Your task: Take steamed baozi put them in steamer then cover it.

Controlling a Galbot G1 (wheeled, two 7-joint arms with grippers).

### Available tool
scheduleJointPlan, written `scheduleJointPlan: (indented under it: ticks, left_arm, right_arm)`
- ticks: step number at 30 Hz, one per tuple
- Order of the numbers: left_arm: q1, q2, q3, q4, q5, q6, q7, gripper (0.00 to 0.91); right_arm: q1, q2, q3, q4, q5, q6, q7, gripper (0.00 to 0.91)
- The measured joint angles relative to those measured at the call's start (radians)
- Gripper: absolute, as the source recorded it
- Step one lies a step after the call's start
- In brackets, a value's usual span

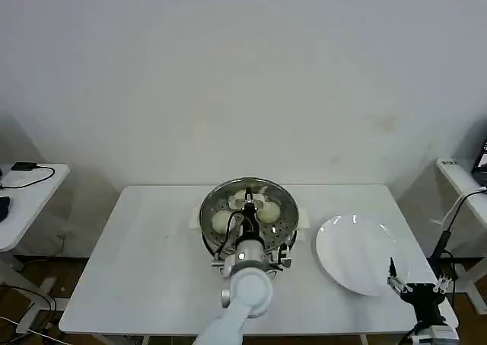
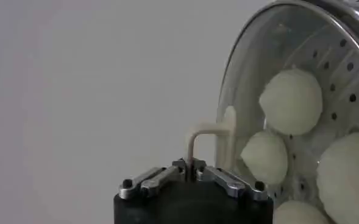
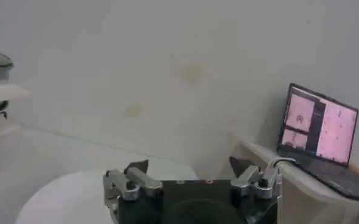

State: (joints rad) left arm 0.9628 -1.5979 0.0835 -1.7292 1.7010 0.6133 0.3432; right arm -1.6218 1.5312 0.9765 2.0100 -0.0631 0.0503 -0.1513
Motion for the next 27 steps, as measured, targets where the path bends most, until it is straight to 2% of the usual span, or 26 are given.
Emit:
scheduleJointPlan:
  ticks: [3,4,27]
  left_arm:
    - [0.003,0.000,-0.001,0.001,-0.001,-0.003,-0.003,0.000]
    - [0.005,-0.001,-0.001,0.001,-0.001,-0.004,-0.004,0.907]
    - [0.024,0.006,0.003,-0.037,-0.012,-0.009,-0.022,0.907]
  right_arm:
    - [0.000,0.000,-0.002,0.000,0.000,0.002,0.000,0.907]
    - [0.000,0.000,-0.003,0.000,0.000,0.002,-0.001,0.907]
    - [-0.005,0.001,-0.014,0.003,-0.008,0.003,-0.003,0.907]
